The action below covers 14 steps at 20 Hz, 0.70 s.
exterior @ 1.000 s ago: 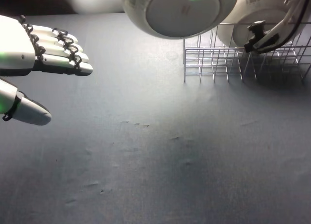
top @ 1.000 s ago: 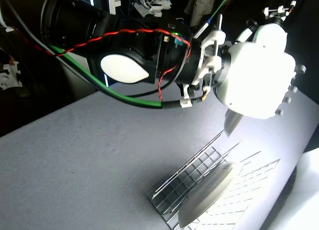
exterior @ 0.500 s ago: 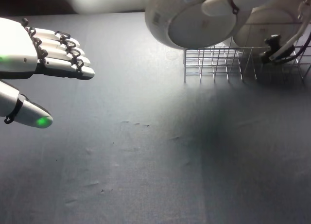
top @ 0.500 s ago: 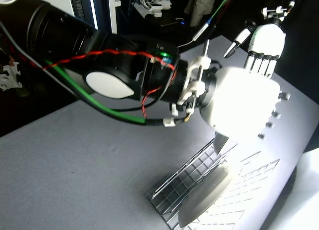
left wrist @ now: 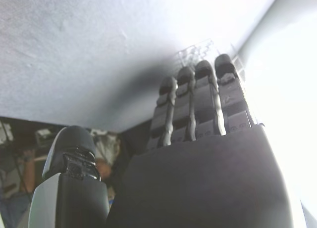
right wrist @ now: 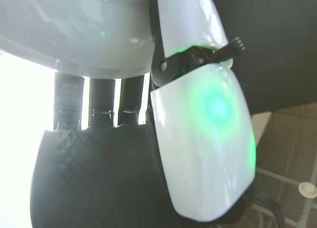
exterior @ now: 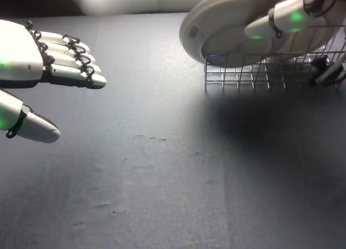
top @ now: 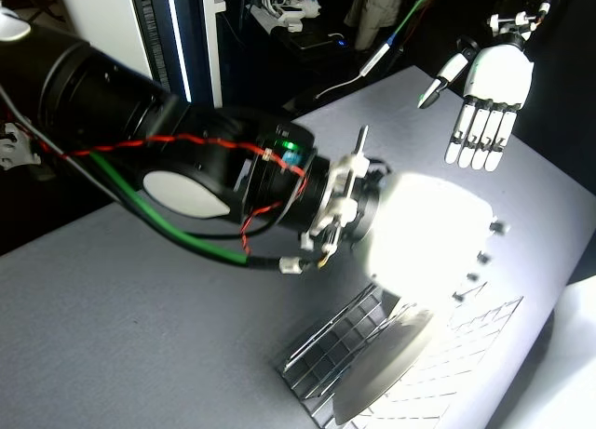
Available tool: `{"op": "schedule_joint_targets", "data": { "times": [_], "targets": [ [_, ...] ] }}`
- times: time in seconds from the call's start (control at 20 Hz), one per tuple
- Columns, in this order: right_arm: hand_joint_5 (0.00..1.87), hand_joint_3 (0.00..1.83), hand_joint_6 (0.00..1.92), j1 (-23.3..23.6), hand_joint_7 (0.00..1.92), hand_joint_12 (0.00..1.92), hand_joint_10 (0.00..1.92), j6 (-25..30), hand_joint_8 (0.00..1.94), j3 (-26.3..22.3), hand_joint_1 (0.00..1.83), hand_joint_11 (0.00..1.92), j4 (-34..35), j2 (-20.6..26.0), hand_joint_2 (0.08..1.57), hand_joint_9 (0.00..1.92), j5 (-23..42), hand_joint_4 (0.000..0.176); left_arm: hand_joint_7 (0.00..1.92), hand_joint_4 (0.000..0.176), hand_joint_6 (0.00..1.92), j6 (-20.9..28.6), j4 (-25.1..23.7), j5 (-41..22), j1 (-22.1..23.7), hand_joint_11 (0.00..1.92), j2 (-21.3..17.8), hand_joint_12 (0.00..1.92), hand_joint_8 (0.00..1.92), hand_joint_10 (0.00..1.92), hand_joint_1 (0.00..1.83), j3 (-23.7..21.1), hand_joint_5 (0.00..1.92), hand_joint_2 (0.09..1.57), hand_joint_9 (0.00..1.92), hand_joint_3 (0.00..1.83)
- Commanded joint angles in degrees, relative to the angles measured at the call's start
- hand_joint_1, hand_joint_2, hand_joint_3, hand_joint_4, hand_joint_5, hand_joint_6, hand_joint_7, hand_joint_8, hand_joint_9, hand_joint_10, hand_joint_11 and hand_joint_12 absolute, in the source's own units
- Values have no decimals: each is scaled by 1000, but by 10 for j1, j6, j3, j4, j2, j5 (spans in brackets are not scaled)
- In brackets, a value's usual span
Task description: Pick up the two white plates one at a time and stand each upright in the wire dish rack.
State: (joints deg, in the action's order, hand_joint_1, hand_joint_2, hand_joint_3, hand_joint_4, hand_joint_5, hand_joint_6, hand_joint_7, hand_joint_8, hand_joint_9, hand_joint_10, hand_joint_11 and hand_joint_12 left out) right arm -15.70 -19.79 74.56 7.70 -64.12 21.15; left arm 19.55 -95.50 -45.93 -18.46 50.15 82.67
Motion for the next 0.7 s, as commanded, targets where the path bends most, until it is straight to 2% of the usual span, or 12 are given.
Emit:
{"op": "schedule_joint_targets", "data": {
  "times": [0.0, 0.05, 0.15, 0.2, 0.25, 0.45, 0.55, 0.65],
  "targets": [
    [1012, 1, 779, 2, 1138, 1094, 912, 6, 706, 4, 1414, 987, 0, 2, 1049, 1101, 87, 0, 84, 0, 2, 0, 32, -5, 2, 0, -3, 101, 0, 1, 0, -2, 88, 1178, 53, 0],
    [1003, 1, 817, -5, 1128, 943, 951, 5, 732, 6, 1397, 1030, -8, 2, 1054, 1086, 90, 0, 71, 0, 1, 0, 32, -4, 2, 0, -3, 80, 0, 0, 0, -2, 76, 1178, 41, 0],
    [1016, 0, 800, -14, 1124, 921, 935, -1, 753, 7, 1397, 1046, -14, 3, 1052, 1090, 90, 0, 77, 0, 5, 0, 31, -4, 2, 0, -3, 79, 4, 3, 0, -4, 85, 1176, 44, 0],
    [1009, 7, 767, -18, 1115, 1296, 840, -2, 697, 8, 1479, 980, -25, 3, 1045, 1081, 91, 0, 79, 0, 5, 0, 31, -4, 2, 0, -3, 79, 4, 2, 0, -4, 86, 1176, 43, 0],
    [1000, 5, 777, -24, 1116, 1380, 812, -4, 671, 8, 1496, 954, -40, 3, 1046, 1088, 94, 0, 72, 0, 4, 0, 31, -4, 2, 0, -4, 81, 1, 1, 0, -4, 85, 1177, 40, 0],
    [1005, 1, 786, -32, 1122, 1377, 809, -8, 672, 11, 1500, 966, -62, 3, 1047, 1068, 101, 0, 58, 0, 3, 0, 31, -3, 1, 0, -4, 68, 2, 1, 0, -4, 65, 1181, 33, 0],
    [964, 0, 847, -28, 1077, 1403, 859, -9, 720, 11, 1499, 946, -68, 4, 1061, 1049, 101, 0, 70, 0, 1, 0, 31, -3, 1, 0, -4, 111, 0, 1, 0, -4, 83, 1177, 43, 0],
    [848, 2, 1012, -24, 980, 1535, 990, -9, 843, 11, 1493, 819, -71, 4, 1102, 1005, 101, 0, 82, 0, 2, 0, 31, -3, 1, 0, -4, 95, 3, 2, 0, -5, 87, 1171, 50, 0]
  ]
}}
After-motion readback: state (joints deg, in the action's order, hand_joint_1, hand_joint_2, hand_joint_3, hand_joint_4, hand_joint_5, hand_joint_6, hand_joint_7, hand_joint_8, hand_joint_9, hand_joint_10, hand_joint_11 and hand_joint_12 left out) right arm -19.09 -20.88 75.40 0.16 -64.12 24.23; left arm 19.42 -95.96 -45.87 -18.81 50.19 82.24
